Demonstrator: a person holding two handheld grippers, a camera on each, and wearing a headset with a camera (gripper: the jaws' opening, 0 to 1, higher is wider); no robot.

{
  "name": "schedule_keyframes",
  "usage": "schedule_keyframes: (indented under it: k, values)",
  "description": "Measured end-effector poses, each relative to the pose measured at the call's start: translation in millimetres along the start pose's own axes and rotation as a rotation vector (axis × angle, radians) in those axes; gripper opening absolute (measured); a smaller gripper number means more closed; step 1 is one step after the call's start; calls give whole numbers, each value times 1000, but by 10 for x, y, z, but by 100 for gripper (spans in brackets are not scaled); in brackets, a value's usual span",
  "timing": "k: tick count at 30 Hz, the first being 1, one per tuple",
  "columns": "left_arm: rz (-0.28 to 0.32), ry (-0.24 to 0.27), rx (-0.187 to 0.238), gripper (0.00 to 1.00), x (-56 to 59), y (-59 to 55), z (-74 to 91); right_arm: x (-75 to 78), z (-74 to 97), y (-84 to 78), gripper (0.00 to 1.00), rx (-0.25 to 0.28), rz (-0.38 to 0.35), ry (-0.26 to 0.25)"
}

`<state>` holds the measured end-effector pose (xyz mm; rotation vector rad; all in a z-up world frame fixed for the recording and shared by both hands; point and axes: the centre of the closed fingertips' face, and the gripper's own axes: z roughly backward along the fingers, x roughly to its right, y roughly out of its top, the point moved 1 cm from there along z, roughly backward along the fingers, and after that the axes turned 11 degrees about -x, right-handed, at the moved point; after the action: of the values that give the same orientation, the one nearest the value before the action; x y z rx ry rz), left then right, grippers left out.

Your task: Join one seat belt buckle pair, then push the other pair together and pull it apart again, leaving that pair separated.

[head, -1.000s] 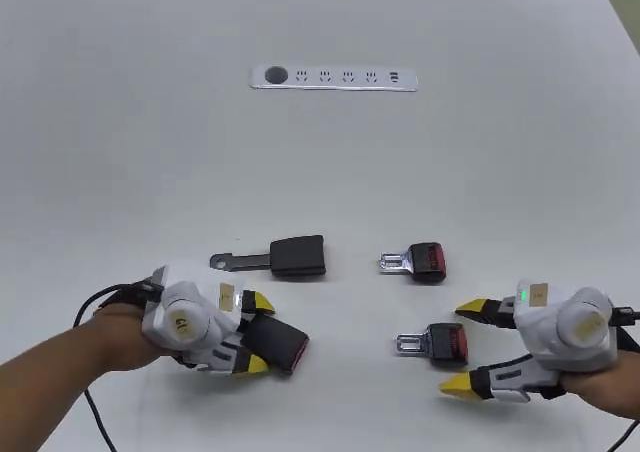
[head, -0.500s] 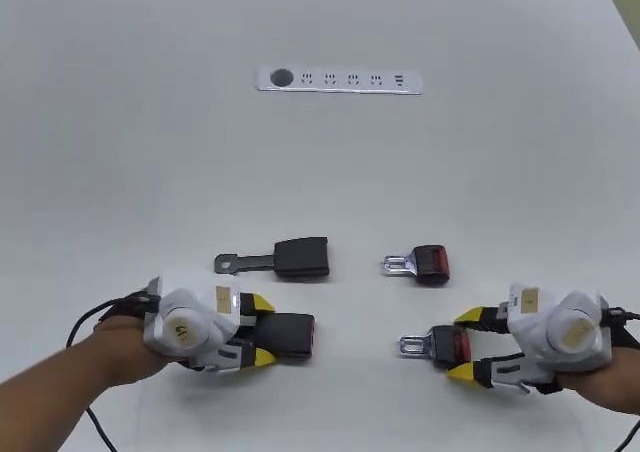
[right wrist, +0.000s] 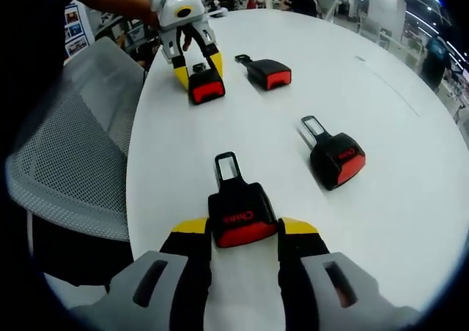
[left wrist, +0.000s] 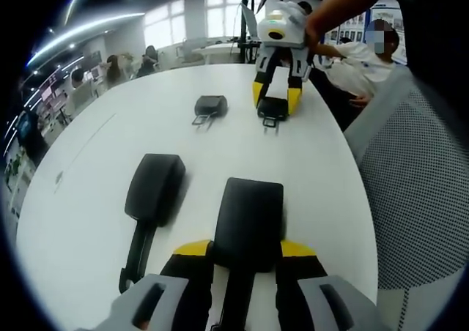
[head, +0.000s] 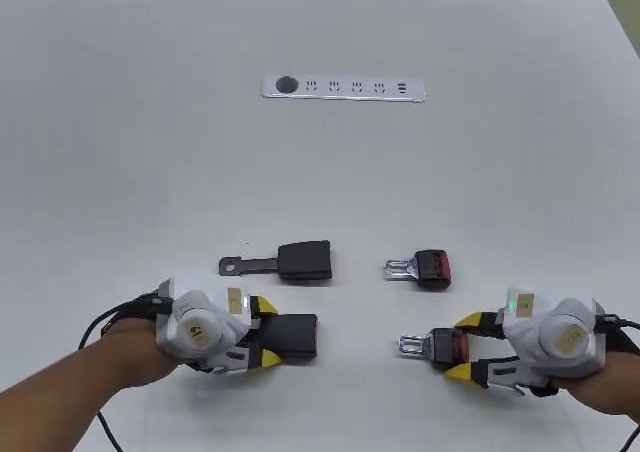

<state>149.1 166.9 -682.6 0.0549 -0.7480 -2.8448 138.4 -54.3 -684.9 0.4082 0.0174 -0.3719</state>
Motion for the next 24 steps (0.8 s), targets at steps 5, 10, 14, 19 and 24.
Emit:
schedule_keyframes:
  k: [5,10,14,19,24]
  values:
    - [-1,0,0,34,12,5,6,-10,-23,47,34,3,17,6]
    - [-6,-2,-4,34,22,12,10,-5,-59,90,34,0,22,6]
    - [-6,-3,-7,34,23,4,7,-37,-75,142,34,5,29,7]
    - [-7,-3,-12,34,21,-7,1,-46,-113,205,34,9,42,10]
    - [-9,-5,-14,34,20,-14,-1,-95,-177,320,34,22,59,21]
